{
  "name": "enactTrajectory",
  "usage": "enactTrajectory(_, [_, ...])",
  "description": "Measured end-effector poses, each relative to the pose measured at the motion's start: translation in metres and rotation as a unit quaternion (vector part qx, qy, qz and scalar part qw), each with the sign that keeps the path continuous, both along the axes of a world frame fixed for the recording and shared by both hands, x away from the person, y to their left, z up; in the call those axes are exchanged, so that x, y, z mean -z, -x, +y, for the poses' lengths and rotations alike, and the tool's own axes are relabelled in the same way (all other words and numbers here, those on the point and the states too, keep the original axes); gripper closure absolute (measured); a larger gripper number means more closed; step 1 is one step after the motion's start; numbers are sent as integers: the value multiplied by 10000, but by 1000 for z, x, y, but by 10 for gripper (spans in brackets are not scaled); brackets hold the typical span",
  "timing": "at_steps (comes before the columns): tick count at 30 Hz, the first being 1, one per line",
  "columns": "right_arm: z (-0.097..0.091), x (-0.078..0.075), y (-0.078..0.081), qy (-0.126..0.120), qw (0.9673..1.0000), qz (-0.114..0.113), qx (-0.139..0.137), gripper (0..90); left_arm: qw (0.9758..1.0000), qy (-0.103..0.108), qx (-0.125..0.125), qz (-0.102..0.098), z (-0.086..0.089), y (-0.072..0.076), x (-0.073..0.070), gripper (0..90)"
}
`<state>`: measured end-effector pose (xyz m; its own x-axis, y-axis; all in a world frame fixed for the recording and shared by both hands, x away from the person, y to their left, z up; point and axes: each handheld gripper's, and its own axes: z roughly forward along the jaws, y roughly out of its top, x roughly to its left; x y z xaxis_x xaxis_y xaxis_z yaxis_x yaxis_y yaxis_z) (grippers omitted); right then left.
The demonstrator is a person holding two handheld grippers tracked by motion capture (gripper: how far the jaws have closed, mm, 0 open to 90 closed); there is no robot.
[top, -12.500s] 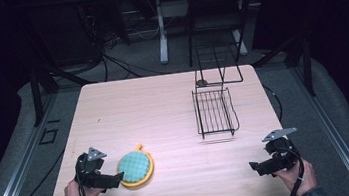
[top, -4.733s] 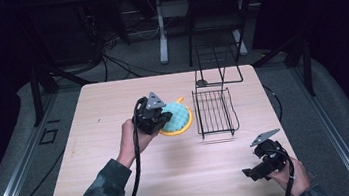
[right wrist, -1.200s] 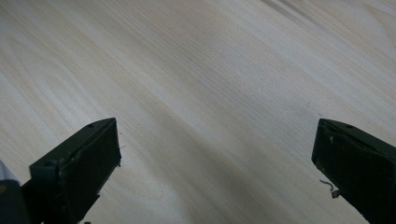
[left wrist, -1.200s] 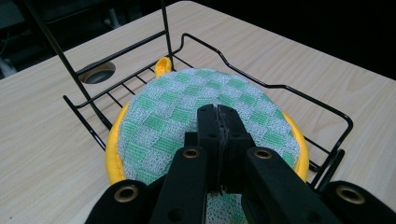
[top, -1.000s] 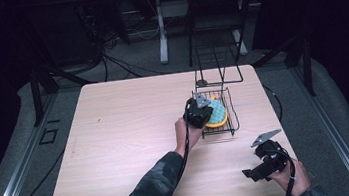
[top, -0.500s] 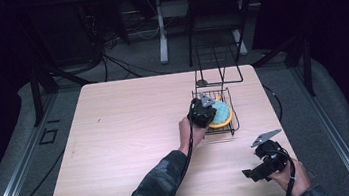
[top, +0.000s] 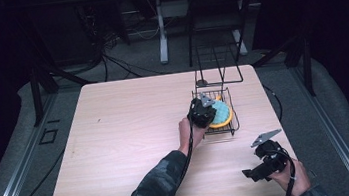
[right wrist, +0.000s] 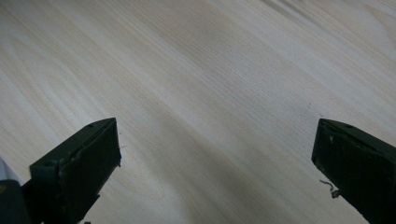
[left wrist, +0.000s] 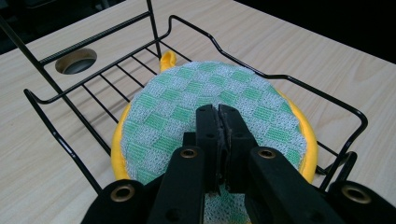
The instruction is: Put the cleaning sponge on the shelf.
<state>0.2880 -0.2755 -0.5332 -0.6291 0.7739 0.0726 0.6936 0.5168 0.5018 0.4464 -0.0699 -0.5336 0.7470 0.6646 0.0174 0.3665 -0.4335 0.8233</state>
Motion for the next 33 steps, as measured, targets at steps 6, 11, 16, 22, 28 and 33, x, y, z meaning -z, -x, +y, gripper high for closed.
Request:
enactTrajectory(6, [0, 0, 0, -4, 10000, -19, 9, 6, 9999, 66, 30, 99, 5, -1, -1, 815])
enactTrajectory(11, [-1, 1, -1, -14, 10000, 7, 9, 6, 9997, 161, 42, 168, 10, 0, -2, 630])
enactTrajectory(16, [0, 1, -1, -3, 10000, -18, -12, 6, 9997, 150, 29, 203, 17, 2, -7, 479])
enactTrajectory(22, [0, 0, -1, 8, 10000, -36, -13, 6, 9998, 162, 9, 107, 31, 5, -16, 327])
enactTrajectory(28, [0, 1, -1, -16, 10000, -39, 0, 6, 9999, 159, -50, 46, 43, 8, -26, 209])
enactTrajectory(33, [0, 0, 0, -4, 10000, -2, -2, 6, 9999, 109, -85, 13, 60, 13, -37, 146])
